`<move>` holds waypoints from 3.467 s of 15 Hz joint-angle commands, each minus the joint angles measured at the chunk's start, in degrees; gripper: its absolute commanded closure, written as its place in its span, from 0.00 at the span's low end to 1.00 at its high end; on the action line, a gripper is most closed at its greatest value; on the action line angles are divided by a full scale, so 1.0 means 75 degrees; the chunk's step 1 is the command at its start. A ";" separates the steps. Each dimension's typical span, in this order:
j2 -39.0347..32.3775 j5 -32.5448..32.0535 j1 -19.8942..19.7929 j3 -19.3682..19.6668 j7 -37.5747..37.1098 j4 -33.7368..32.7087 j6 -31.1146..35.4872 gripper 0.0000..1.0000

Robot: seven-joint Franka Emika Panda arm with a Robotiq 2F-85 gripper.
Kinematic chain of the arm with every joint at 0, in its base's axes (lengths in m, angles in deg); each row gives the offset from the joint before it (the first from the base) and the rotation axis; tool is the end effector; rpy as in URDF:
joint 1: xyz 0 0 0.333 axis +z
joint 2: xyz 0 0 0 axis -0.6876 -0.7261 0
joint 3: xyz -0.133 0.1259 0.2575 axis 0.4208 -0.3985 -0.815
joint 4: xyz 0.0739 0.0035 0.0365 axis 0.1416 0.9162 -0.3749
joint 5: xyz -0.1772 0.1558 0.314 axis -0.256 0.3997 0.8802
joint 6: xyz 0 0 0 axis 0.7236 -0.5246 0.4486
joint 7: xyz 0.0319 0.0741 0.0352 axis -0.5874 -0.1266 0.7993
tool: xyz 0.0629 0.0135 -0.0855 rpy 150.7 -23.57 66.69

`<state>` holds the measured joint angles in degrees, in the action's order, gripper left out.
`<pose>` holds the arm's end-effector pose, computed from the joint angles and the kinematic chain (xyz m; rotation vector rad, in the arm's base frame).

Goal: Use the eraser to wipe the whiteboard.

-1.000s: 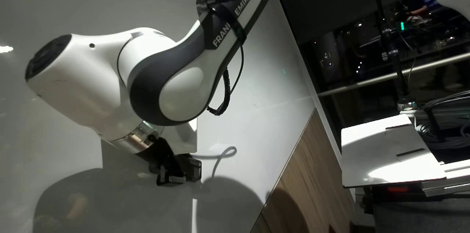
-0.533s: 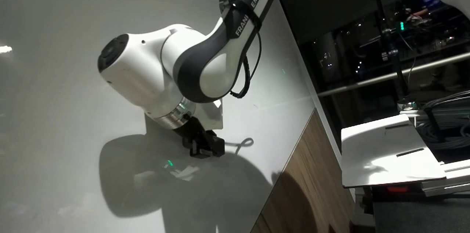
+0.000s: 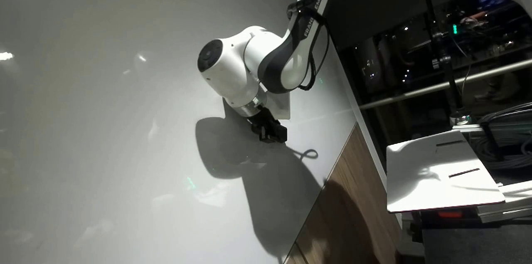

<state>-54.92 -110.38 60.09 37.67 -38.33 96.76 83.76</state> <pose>0.6068 0.1694 0.3412 2.3969 0.2469 0.3569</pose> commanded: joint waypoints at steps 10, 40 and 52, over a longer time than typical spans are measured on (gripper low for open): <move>0.0794 -0.0085 -0.2355 0.0888 0.0729 0.0918 0.2965 0.70; 0.1052 -0.0710 -0.2394 0.0941 0.1079 0.2202 0.5486 0.70; 0.2022 0.3665 -0.2013 0.0080 0.4353 0.3586 0.1789 0.70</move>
<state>-45.17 -91.80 45.33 38.22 -14.91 122.59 108.22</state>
